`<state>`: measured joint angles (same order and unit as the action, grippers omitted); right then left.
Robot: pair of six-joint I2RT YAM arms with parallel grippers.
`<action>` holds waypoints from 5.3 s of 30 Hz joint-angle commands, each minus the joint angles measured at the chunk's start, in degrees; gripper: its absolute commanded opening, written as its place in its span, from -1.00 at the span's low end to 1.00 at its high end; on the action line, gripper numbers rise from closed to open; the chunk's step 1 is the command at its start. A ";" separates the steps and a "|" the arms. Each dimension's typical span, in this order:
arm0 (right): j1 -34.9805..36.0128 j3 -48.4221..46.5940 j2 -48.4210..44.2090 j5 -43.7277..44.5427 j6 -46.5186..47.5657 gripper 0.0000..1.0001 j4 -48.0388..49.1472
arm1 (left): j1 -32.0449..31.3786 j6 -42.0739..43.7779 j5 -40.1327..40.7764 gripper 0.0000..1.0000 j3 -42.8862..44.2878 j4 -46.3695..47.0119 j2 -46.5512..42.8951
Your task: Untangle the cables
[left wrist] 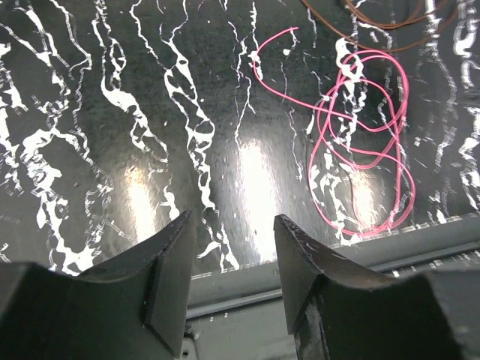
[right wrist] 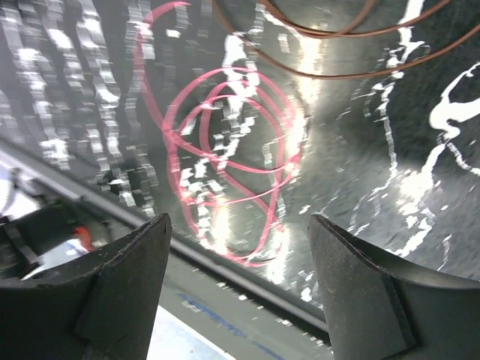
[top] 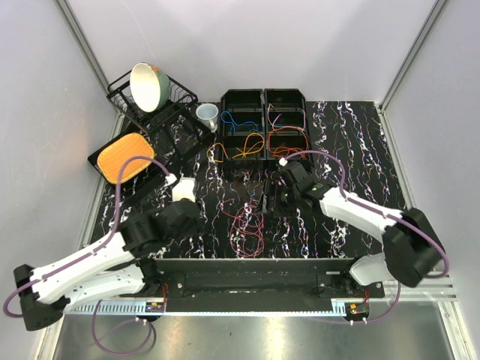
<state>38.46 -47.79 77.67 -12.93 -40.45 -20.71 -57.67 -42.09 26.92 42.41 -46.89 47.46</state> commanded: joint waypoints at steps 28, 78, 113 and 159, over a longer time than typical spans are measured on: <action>-6.02 -6.71 24.81 -12.83 13.46 0.13 8.41 | 0.19 9.04 7.36 -0.04 5.75 -4.43 -16.35; -10.86 -78.24 21.55 10.99 21.55 -1.00 -17.70 | 0.28 8.51 8.15 -0.10 5.57 -4.61 -16.79; -22.90 -106.90 56.45 19.87 38.77 -1.00 -4.96 | 0.28 3.59 22.48 0.98 2.32 -5.48 -29.28; -22.90 -62.53 35.46 14.54 9.62 0.97 11.57 | 0.19 -9.60 22.30 0.97 5.41 -8.41 -31.94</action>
<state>15.53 -117.12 121.82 9.98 -19.46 -11.29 -57.52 -46.15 48.36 47.16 -59.68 23.68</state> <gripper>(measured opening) 0.994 0.987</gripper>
